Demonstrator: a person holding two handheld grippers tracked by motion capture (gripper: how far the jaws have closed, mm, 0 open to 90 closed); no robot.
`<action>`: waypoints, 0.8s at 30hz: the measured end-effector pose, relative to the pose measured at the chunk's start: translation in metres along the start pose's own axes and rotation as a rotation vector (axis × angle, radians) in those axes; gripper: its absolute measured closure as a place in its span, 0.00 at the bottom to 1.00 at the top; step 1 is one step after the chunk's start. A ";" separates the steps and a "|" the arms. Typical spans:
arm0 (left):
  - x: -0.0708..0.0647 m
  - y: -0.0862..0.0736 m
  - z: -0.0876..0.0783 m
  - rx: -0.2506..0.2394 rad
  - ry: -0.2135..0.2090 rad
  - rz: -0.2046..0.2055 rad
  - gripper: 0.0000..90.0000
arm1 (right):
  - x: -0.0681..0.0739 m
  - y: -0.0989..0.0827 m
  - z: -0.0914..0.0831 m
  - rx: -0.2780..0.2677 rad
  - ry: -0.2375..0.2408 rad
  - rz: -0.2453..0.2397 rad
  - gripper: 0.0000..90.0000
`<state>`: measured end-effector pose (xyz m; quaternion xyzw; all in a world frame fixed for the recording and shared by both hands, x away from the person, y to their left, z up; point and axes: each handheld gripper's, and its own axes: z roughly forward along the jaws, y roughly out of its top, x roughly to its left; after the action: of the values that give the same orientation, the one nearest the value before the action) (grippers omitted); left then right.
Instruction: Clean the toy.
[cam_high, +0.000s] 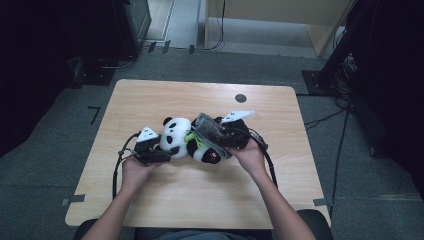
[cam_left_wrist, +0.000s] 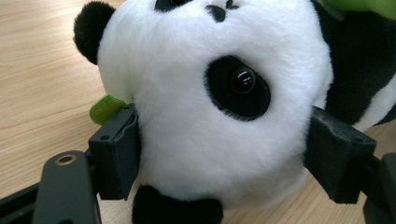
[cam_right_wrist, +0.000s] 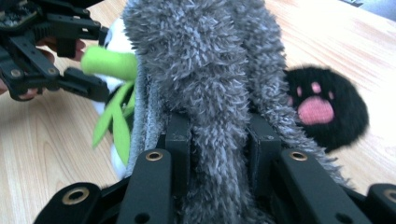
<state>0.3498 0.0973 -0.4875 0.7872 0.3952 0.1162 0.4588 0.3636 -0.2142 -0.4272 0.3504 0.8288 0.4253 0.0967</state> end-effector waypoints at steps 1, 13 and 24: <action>0.000 0.000 0.000 0.000 0.000 -0.001 0.23 | -0.001 -0.002 -0.001 0.003 0.001 0.005 0.76; 0.001 -0.001 0.000 -0.001 -0.003 0.007 0.23 | -0.015 -0.035 -0.006 0.050 -0.025 0.073 0.76; 0.002 -0.001 0.000 -0.007 -0.005 0.005 0.23 | -0.022 -0.049 -0.006 0.070 -0.046 0.116 0.77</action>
<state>0.3502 0.0988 -0.4885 0.7868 0.3918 0.1166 0.4624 0.3526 -0.2512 -0.4646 0.4108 0.8190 0.3928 0.0786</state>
